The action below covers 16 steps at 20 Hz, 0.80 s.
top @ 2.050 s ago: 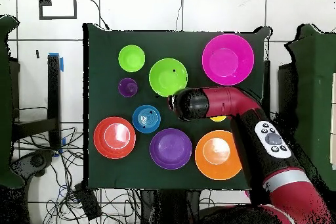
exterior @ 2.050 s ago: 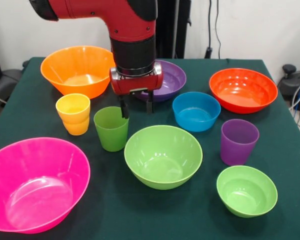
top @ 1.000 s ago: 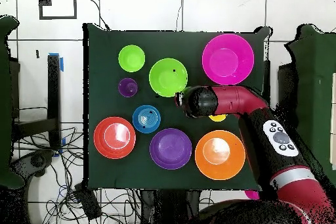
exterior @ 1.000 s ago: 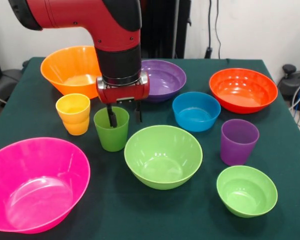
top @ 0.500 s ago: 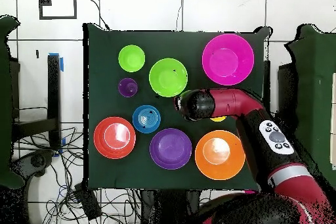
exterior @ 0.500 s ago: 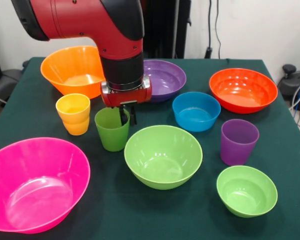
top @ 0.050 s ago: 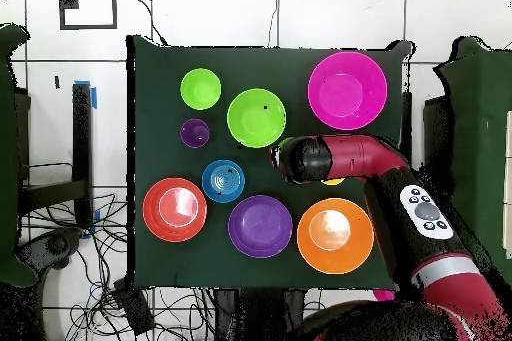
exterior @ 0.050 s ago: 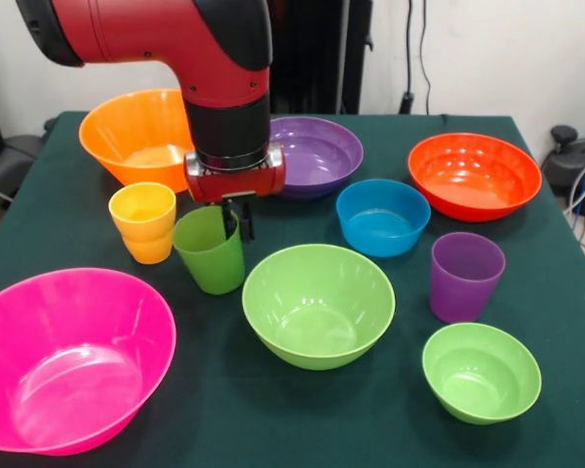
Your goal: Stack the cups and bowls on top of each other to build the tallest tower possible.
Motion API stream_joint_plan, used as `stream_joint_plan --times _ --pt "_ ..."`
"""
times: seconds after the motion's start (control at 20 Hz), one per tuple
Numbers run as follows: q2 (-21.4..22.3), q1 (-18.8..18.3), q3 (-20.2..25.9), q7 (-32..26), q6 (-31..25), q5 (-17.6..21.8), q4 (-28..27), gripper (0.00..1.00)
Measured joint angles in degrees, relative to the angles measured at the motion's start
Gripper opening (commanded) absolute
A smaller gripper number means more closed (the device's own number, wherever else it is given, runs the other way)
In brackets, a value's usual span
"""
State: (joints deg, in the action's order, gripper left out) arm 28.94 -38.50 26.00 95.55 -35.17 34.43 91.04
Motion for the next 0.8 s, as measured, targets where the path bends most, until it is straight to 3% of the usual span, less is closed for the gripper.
stream_joint_plan --times 0.35,0.8 --pt "4.1 3.3 -2.4 0.0 2.2 2.4 3.1 0.0" --pt "10.8 13.5 -6.0 0.1 7.3 2.7 8.9 0.0"
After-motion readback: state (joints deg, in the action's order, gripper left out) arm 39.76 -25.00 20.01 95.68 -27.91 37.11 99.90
